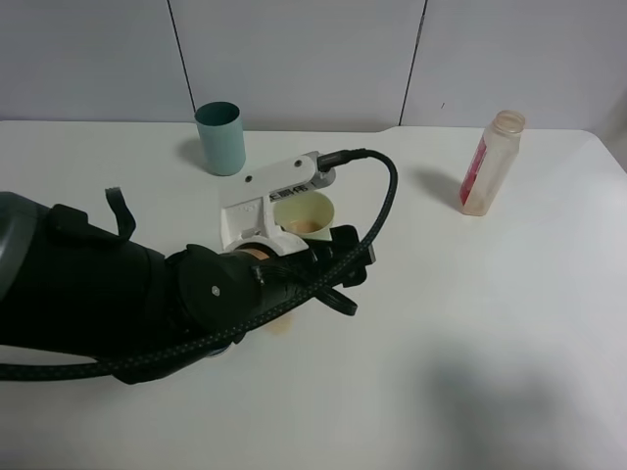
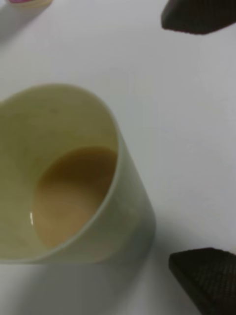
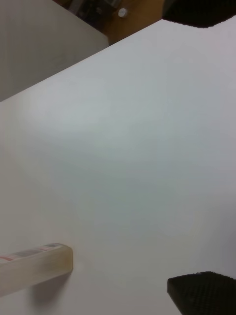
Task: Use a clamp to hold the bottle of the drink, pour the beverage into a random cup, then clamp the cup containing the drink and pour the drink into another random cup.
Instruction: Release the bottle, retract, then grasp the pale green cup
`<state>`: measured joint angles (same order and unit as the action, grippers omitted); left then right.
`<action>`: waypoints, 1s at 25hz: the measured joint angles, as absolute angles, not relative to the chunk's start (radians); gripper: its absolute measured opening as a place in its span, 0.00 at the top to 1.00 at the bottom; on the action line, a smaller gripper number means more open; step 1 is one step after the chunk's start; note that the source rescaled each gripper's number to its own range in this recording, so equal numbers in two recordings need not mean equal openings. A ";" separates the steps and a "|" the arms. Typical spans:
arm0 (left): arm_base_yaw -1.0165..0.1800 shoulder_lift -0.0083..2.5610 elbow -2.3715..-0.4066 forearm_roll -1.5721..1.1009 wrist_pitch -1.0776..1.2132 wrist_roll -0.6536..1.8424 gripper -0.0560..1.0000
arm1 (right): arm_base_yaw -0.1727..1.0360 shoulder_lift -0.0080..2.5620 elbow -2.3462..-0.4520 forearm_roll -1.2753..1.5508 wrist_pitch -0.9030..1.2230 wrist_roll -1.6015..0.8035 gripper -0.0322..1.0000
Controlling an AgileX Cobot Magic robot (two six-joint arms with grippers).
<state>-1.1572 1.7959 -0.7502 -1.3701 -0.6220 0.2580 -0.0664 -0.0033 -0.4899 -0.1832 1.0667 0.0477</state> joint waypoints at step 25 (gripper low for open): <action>-1.082 1.908 -0.805 -1.176 -0.664 0.260 0.26 | -0.066 -0.003 -0.490 -0.183 1.067 0.048 0.00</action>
